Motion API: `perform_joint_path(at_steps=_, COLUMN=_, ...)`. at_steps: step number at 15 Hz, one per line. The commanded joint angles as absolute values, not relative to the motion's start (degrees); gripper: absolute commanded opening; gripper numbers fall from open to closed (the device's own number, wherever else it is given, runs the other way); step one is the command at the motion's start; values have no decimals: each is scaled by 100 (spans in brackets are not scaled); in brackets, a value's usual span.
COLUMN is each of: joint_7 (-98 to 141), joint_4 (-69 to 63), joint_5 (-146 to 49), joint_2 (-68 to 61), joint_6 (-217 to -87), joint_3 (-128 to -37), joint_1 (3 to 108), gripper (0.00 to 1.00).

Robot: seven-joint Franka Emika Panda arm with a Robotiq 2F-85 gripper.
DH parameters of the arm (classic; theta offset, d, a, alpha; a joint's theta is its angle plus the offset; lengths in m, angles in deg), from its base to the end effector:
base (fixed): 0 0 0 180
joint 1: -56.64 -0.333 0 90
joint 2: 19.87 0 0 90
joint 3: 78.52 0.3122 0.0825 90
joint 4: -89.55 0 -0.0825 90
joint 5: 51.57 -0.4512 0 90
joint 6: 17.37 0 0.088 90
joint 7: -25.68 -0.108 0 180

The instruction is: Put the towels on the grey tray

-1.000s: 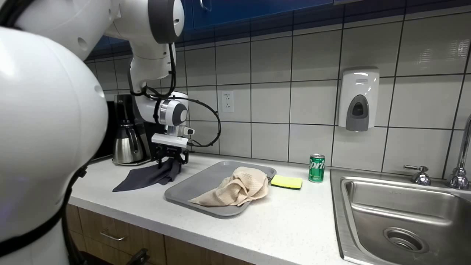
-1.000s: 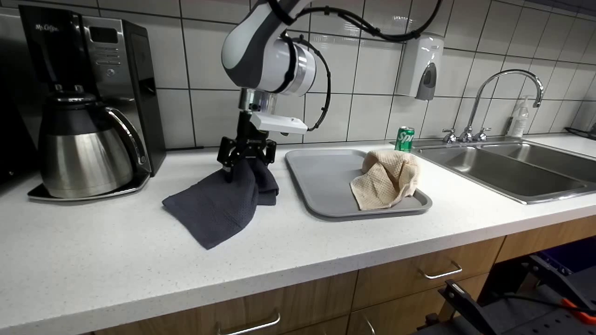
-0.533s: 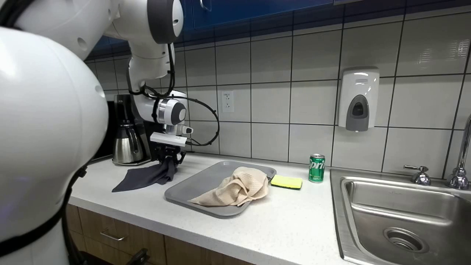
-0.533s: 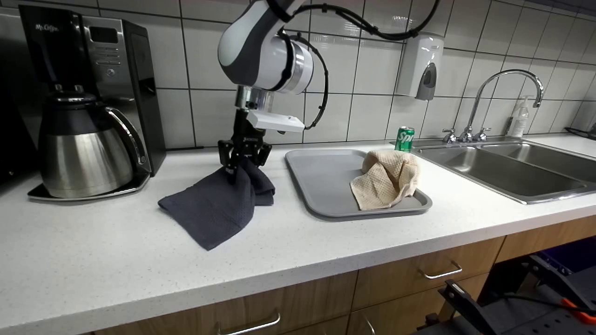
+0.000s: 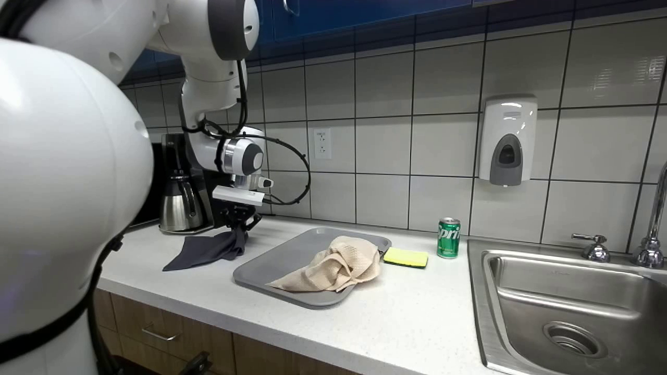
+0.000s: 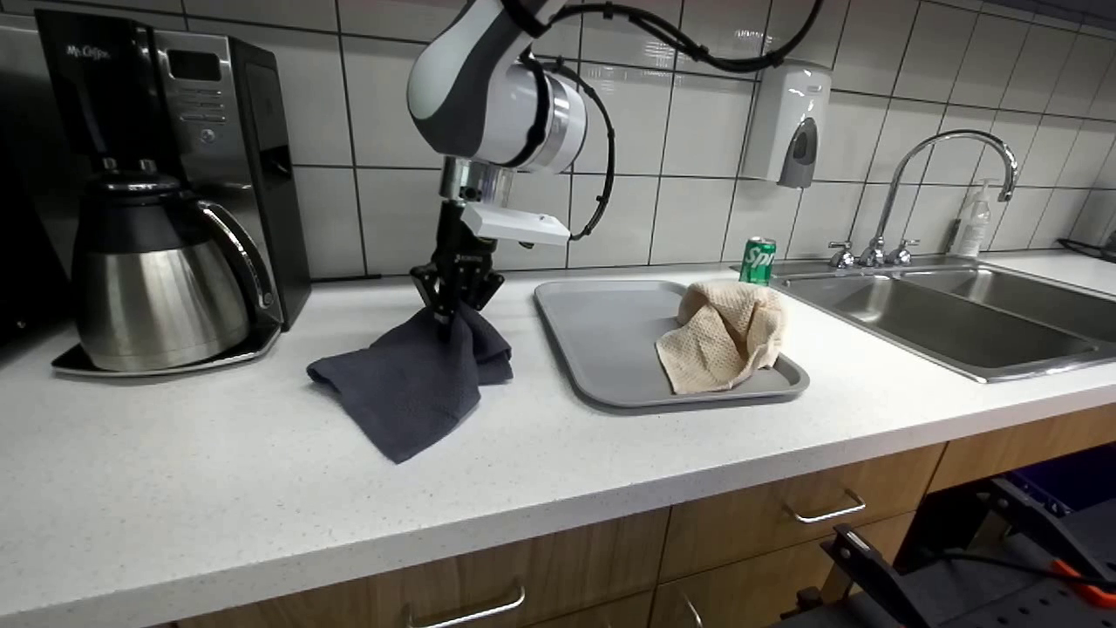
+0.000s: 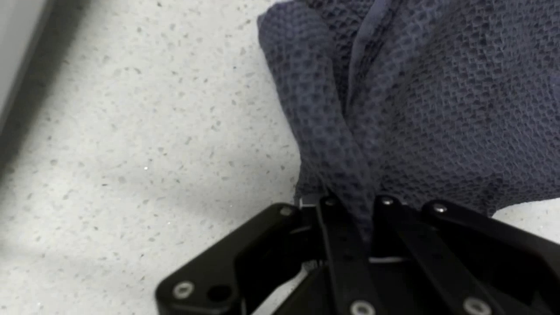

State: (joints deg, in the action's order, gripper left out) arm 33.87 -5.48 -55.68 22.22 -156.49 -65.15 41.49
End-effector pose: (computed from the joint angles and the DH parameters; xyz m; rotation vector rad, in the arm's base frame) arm 0.6501 0.3386 0.1424 -2.8330 -0.7611 -0.0203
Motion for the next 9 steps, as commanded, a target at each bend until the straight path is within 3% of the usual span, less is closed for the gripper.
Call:
perform_joint_path(at_steps=1, joint_7=3366, joint_4=-885, joint_5=-5568, joint_2=1847, joint_6=-15615, joint_3=-6438, joint_1=4243, gripper=2)
perform_joint_path(at_steps=9, joint_7=3345, joint_4=-1571, joint_5=-5633, joint_2=1040, joint_6=-15702, joint_3=-6425, joint_1=4302, gripper=2)
